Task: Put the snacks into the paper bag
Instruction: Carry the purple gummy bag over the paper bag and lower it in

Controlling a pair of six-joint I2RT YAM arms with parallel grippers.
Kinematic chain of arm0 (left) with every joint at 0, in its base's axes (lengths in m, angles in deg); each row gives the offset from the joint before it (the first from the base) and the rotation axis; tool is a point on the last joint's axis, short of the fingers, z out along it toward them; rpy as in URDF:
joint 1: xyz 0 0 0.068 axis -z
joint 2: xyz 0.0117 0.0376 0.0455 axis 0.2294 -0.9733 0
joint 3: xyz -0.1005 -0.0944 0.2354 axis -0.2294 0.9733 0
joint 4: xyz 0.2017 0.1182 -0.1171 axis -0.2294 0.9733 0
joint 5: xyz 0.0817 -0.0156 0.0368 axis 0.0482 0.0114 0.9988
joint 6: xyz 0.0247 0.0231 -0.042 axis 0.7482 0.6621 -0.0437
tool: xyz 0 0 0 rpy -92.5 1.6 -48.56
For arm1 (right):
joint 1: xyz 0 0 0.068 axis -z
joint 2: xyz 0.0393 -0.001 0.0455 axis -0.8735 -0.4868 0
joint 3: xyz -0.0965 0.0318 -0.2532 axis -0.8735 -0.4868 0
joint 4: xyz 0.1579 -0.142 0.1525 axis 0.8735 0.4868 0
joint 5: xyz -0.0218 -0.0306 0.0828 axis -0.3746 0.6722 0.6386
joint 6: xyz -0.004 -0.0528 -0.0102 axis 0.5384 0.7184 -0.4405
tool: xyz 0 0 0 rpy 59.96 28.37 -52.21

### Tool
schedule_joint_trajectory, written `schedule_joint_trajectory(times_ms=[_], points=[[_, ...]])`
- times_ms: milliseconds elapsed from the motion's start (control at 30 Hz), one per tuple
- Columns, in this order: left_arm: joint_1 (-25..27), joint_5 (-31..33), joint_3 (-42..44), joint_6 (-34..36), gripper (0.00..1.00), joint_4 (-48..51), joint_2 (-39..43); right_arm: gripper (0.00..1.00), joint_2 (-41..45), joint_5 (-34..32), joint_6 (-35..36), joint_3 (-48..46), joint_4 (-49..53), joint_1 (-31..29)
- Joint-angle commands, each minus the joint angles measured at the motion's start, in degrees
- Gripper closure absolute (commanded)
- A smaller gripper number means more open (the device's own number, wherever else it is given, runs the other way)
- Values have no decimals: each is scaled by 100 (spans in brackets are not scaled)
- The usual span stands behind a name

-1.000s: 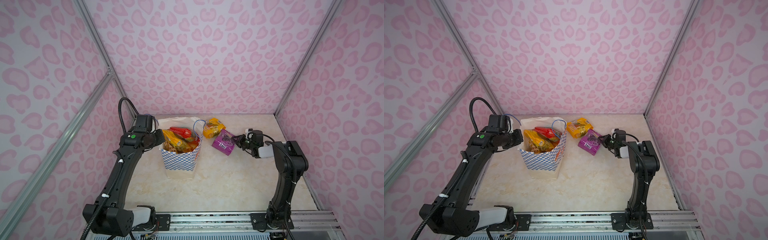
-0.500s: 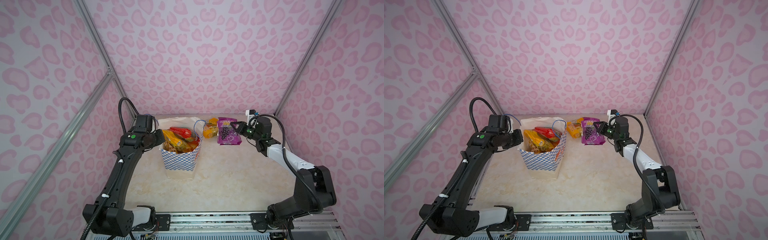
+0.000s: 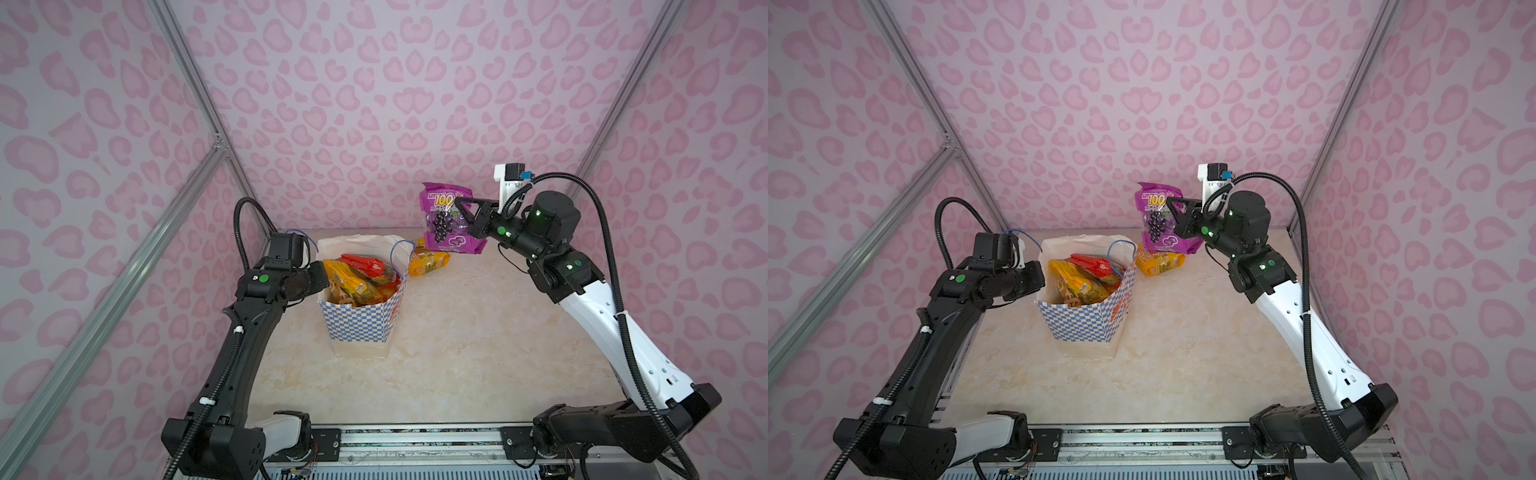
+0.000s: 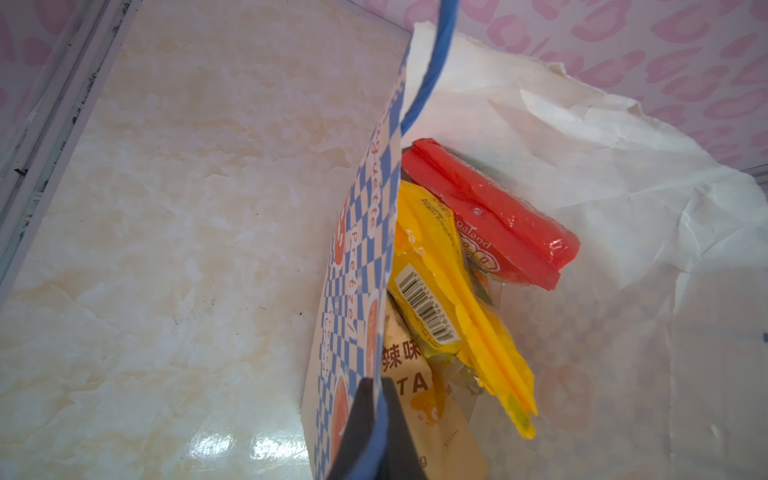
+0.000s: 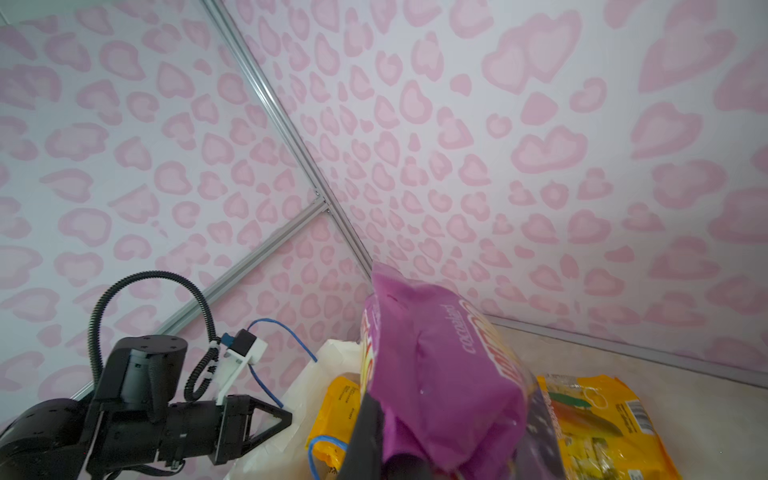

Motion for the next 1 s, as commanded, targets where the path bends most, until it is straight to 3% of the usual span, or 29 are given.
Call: schedule_joint_trajectory(times_ms=[0,467,633,967], points=[[-6,-112,25,55,95,-331,79,100,-318,-93,305,656,-264,-348],[-7,-201,61,36,95,-365,308,100,-2601,127,748,2924,227,-1831],[-6,-193,61,38,95,-378,325,100,-2919,26,900,2794,624,-2069],[-6,-232,61,29,95,-455,242,100,-2471,-147,790,1483,754,-2338]])
